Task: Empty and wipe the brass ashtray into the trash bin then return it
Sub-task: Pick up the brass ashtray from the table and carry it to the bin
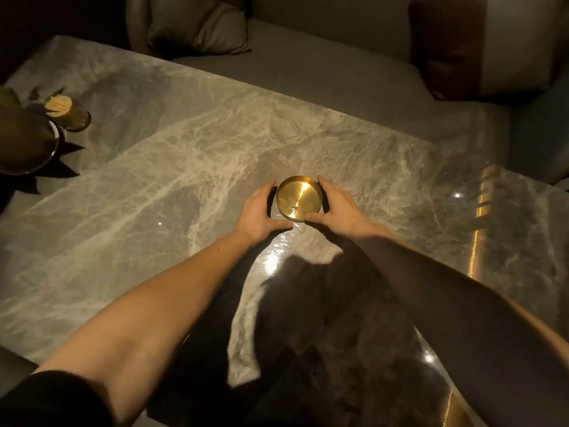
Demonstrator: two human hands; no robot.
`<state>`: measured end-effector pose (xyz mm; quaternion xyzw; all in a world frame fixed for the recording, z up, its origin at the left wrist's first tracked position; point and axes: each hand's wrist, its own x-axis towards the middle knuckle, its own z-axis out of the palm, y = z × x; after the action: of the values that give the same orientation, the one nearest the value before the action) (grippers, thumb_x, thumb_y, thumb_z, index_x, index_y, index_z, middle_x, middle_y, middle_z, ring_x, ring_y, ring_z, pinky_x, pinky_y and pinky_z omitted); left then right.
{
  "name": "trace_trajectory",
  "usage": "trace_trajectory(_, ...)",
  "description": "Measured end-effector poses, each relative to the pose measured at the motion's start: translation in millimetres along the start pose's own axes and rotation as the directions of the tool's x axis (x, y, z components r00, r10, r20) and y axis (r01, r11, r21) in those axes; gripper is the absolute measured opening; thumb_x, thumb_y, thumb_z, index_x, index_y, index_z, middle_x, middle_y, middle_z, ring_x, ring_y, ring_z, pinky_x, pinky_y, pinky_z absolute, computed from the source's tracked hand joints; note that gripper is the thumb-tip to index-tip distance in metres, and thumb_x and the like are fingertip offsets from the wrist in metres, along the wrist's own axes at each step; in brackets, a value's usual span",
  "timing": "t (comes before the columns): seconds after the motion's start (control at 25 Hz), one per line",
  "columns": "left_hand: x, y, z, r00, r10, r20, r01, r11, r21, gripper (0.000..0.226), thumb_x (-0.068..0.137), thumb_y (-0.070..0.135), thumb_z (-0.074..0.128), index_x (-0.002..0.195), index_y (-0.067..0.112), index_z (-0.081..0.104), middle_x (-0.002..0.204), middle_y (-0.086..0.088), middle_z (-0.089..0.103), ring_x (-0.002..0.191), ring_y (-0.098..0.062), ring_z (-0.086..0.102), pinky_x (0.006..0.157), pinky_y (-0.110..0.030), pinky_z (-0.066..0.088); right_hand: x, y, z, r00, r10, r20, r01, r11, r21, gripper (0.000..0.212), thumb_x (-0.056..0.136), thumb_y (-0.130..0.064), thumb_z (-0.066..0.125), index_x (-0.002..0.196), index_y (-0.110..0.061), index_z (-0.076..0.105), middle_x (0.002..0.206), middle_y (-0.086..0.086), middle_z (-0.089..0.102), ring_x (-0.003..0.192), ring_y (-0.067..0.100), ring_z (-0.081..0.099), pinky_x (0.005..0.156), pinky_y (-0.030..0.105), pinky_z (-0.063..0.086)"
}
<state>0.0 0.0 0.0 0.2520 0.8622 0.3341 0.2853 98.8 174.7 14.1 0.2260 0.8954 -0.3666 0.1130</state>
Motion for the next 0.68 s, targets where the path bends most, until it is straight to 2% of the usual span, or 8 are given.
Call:
trace_trajectory(0.08,5,1,1,0.999,0.043,-0.008,-0.043,0.999,0.008,0.107,0.058,0.031,0.092,0.146,0.006,0.037,0.144,-0.015,0.05,0.134,-0.029,0.046,0.11,-0.031,0.034,3,1,1,1.0,-0.01,0.009,0.01,1.0,0.008,0.1,0.073,-0.032,0.082,0.151,-0.01,0.023,0.154,0.011,0.035,0.141,0.027,0.034,0.114,0.037,0.028)
trace_trajectory(0.2,10,1,5,0.999,0.035,-0.021,-0.035,0.999,0.021,0.101,0.057,0.029,0.093,0.142,0.006,0.043,0.137,-0.015,0.054,0.127,-0.029,0.051,0.105,-0.031,0.037,5,4,3,1.0,0.019,0.02,-0.019,1.0,-0.007,0.102,0.071,-0.03,0.083,0.151,-0.009,0.023,0.153,0.012,0.035,0.14,0.027,0.033,0.113,0.033,0.026)
trace_trajectory(0.36,13,1,7,0.999,0.045,-0.008,-0.045,0.999,0.023,0.097,0.057,0.029,0.093,0.14,0.009,0.045,0.132,-0.013,0.055,0.122,-0.027,0.051,0.099,-0.025,0.034,6,6,3,1.0,0.015,0.024,-0.015,1.0,-0.013,0.104,0.07,-0.029,0.085,0.15,-0.01,0.023,0.152,0.012,0.035,0.14,0.026,0.033,0.112,0.031,0.026)
trace_trajectory(0.56,8,1,7,0.998,0.046,-0.041,-0.047,0.998,-0.037,0.097,0.054,0.03,0.094,0.138,0.011,0.048,0.129,-0.009,0.055,0.117,-0.023,0.055,0.101,-0.034,0.047,6,7,0,1.0,-0.006,0.007,0.006,1.0,0.001,0.103,0.068,-0.027,0.086,0.15,-0.01,0.026,0.149,0.011,0.041,0.137,0.026,0.039,0.11,0.028,0.027)
trace_trajectory(0.68,3,8,6,0.997,0.054,-0.058,-0.059,0.995,-0.084,0.097,0.054,0.029,0.094,0.138,0.011,0.048,0.129,-0.007,0.055,0.115,-0.018,0.055,0.097,-0.029,0.05,-3,7,-7,0.999,-0.033,-0.033,0.034,0.999,0.031,0.101,0.069,-0.025,0.085,0.15,-0.01,0.027,0.151,0.01,0.039,0.139,0.025,0.037,0.11,0.026,0.025)
